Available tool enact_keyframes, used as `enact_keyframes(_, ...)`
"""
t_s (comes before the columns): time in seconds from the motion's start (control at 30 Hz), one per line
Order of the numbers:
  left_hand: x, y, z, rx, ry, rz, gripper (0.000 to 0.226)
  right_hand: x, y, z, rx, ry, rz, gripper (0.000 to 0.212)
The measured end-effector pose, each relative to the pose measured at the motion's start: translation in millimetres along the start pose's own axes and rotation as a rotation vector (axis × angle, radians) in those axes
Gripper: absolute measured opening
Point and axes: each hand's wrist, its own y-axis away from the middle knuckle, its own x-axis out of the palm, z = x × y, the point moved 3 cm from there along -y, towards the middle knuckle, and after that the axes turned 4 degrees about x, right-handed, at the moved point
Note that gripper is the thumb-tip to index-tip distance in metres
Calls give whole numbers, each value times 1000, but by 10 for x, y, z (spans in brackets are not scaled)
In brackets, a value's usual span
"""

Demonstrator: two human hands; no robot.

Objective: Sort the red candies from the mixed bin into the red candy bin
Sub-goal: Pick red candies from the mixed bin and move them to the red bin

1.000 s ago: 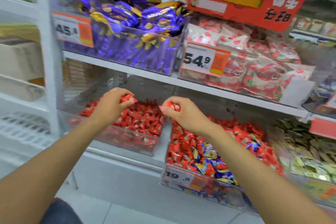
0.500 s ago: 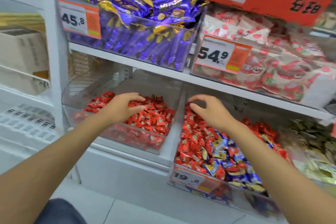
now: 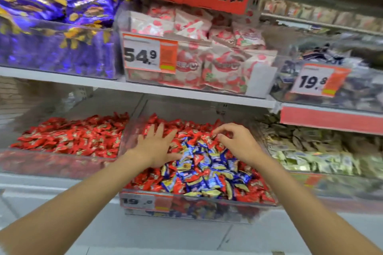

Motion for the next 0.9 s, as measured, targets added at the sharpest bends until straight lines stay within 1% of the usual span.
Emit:
enact_keyframes(0.1,62,-59,-20,-16,-114,-51,81,-1,-11,-61,-4,42,40,18)
enact_keyframes(0.17,19,-108,48,20,-64,-119,71,10,-20,-62,-1,46,57,19)
enact_keyframes(0.27,-54,-114,62,117,55,-231,51,57,-145,50,-11,16,38,22)
enact_keyframes(0.33,-61,-78,41,152,90,-274,46,165,-277,151,-33,21,63,28)
enact_keyframes(0.4,-79,-36,48,176,134,-342,40,345,-369,235,-59,131,159,44)
enact_keyframes(0.47,-111,12,76,189,178,-392,30,539,-395,242,-23,289,311,59)
enact_keyframes(0.5,-123,33,83,186,191,-394,28,613,-403,215,-10,360,361,59)
enact_keyframes(0.53,-131,53,84,192,205,-396,27,648,-406,197,-16,406,376,55)
enact_keyframes(0.57,-131,70,85,197,216,-387,25,650,-413,188,-35,394,359,46)
enact_keyframes(0.6,-130,92,80,209,224,-382,24,615,-412,198,-63,316,321,32)
enact_keyframes(0.63,-126,109,80,214,224,-371,28,563,-410,201,-78,202,292,21)
enact_keyframes(0.67,-124,119,80,227,219,-366,34,496,-398,197,-74,91,272,15)
enact_keyframes(0.7,-126,119,79,232,212,-355,36,419,-377,191,-55,17,252,13)
enact_keyframes(0.73,-135,120,74,233,213,-351,34,349,-357,168,-35,-35,232,10)
enact_keyframes(0.8,-157,119,50,237,239,-333,23,200,-288,150,-32,-103,190,1)
enact_keyframes(0.9,-172,90,39,265,318,-316,10,39,-156,159,-43,-212,173,15)
